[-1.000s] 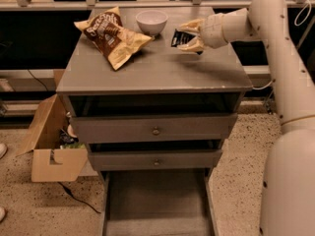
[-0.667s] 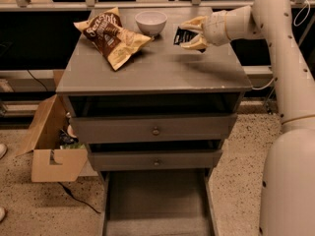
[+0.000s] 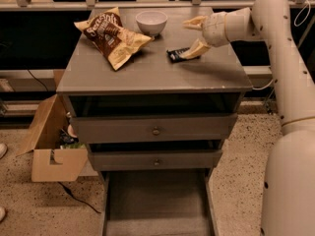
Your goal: Pick rxbar blueberry from bottom drawer and place on counter
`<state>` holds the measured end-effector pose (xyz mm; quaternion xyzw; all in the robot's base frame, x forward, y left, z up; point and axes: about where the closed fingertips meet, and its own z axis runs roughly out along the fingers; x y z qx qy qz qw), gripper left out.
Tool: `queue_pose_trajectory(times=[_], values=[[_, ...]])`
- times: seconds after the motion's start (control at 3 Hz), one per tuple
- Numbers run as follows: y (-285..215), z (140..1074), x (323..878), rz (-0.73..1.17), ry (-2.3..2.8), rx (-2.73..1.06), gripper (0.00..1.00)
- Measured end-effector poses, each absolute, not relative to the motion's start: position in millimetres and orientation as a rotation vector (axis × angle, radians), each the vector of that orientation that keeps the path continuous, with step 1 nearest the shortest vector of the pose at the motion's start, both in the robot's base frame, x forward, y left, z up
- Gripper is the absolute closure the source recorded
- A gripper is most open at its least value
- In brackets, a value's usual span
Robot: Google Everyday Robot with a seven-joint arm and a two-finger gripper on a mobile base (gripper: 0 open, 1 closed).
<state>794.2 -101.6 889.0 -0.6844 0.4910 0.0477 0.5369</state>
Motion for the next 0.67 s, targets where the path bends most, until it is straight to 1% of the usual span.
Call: queue_pose_trajectory(times=[0.33, 0.67], values=[[-114, 892, 790, 0.116, 1.176, -1.58, 0.0], [-166, 915, 770, 0.085, 1.212, -1.364, 0.0]])
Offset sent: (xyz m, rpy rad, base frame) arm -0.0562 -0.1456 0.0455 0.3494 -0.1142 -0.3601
